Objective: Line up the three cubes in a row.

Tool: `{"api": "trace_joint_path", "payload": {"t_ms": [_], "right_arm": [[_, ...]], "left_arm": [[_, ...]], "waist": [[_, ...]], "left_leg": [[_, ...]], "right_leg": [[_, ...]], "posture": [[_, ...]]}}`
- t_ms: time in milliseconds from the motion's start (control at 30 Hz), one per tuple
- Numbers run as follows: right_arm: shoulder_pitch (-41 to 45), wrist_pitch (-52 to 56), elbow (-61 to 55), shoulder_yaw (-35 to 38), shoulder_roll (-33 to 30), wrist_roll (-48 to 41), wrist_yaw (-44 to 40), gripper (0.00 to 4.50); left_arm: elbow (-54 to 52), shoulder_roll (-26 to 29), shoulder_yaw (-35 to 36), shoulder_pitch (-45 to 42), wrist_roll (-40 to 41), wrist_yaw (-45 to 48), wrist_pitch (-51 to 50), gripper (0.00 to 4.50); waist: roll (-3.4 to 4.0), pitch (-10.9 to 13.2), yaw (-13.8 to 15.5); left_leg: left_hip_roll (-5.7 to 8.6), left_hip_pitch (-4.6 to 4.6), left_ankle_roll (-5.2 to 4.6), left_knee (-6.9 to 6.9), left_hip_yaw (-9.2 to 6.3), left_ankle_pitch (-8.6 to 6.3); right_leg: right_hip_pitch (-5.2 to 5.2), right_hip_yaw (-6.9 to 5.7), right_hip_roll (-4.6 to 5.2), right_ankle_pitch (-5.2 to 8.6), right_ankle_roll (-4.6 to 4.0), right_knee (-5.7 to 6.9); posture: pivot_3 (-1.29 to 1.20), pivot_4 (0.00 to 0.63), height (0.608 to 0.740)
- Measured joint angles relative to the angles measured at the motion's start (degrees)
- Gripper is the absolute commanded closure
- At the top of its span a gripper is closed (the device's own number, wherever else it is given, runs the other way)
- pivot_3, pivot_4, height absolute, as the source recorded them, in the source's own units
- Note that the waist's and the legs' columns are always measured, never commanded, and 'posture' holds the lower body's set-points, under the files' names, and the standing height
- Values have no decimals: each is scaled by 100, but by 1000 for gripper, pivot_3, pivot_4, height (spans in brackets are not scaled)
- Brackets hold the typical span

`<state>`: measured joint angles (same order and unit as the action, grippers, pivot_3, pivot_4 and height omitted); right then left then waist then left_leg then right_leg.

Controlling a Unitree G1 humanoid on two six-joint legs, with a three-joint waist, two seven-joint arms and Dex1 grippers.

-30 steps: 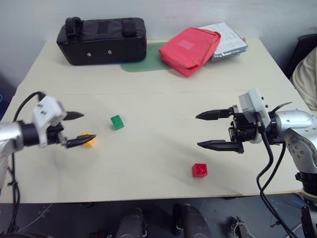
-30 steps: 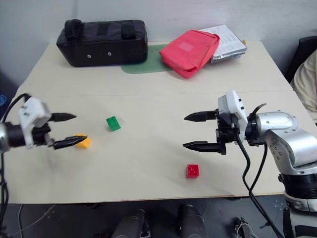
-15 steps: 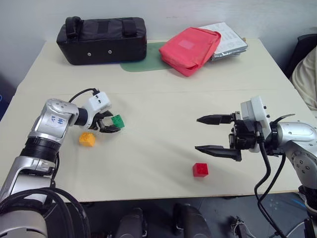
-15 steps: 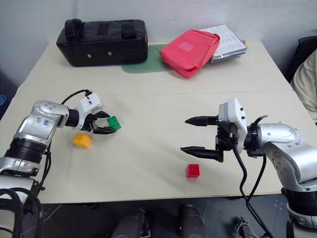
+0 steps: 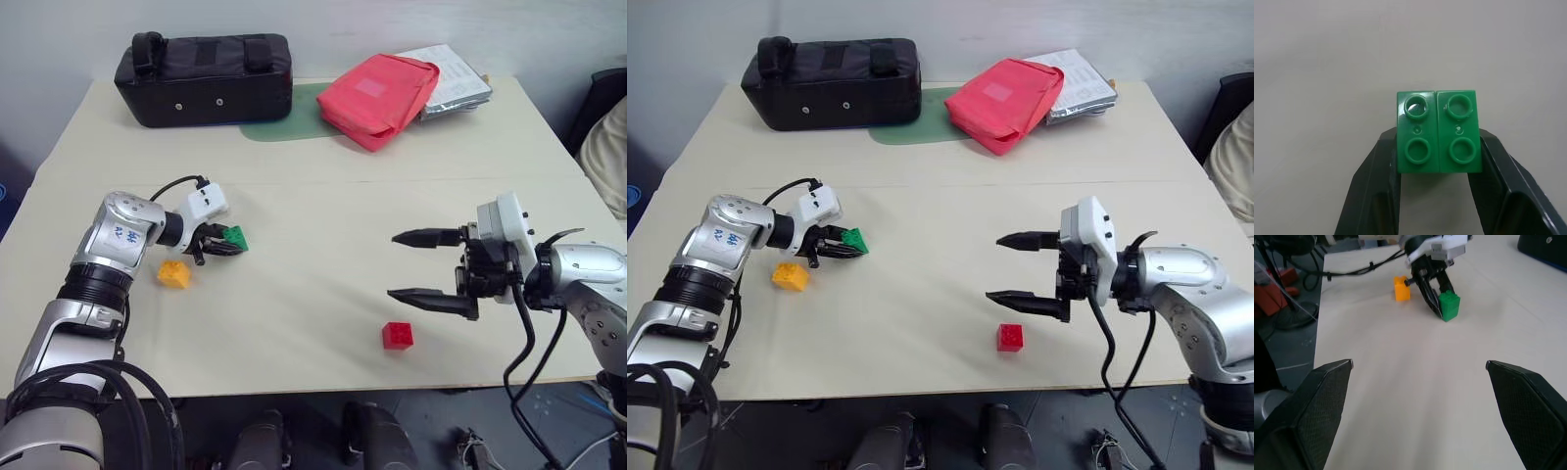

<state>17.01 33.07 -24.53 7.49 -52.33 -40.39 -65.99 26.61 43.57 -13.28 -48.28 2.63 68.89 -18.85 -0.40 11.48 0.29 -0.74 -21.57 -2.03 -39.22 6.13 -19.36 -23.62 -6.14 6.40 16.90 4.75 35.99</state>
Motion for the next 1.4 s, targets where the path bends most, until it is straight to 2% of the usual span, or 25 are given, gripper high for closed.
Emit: {"api": "trace_joint_path", "payload": {"t_ms": [167, 267, 400, 667, 867, 1400], "right_arm": [[-756, -462, -98, 5, -447, 333, -642, 0], [-1042, -586, -222, 25, -615, 361, -855, 0], [-1308, -728, -332, 39, -780, 428, -1043, 0], [-1360, -821, -338, 40, -820, 508, -1133, 0], [-1390, -841, -329, 92, -820, 549, -1087, 0], [-1451, -826, -332, 192, -820, 573, -985, 0]], "left_arm": [[-2424, 285, 74, 840, 587, 748, -307, 3016], [-3697, 273, -248, 1358, 569, 626, -702, 3016], [-4423, 145, -692, 1542, 309, 157, -1324, 3016], [-4891, -208, -1198, 1733, 51, -362, -1892, 3016], [-5270, -221, -1259, 1794, 44, -531, -2074, 3016], [-5043, -464, -1424, 1851, 58, -731, -2003, 3016]], "waist": [[-1, 0, 6], [-1, 0, 6], [-4, 2, 37], [-4, 2, 108], [-4, 2, 114], [-4, 2, 117]], "left_leg": [[2, 6, -1, -8, -11, 0], [1, 20, 0, -8, -12, 0], [1, 22, 1, -9, -14, 3], [1, 20, 0, -10, -18, 3], [2, 20, -1, -12, -19, 4], [2, 20, -2, -19, -23, 4]], "right_leg": [[16, 18, 5, 0, 1, -1], [27, 24, 6, 0, 1, -2], [26, 25, 6, 0, -1, -6], [27, 23, 7, 0, -1, -5], [28, 22, 10, 1, -1, -8], [31, 20, 11, 1, -2, -8]], "posture": [[0, 150, 740], [0, 150, 740], [0, 150, 740], [0, 150, 740], [0, 150, 740], [0, 150, 740]]}}
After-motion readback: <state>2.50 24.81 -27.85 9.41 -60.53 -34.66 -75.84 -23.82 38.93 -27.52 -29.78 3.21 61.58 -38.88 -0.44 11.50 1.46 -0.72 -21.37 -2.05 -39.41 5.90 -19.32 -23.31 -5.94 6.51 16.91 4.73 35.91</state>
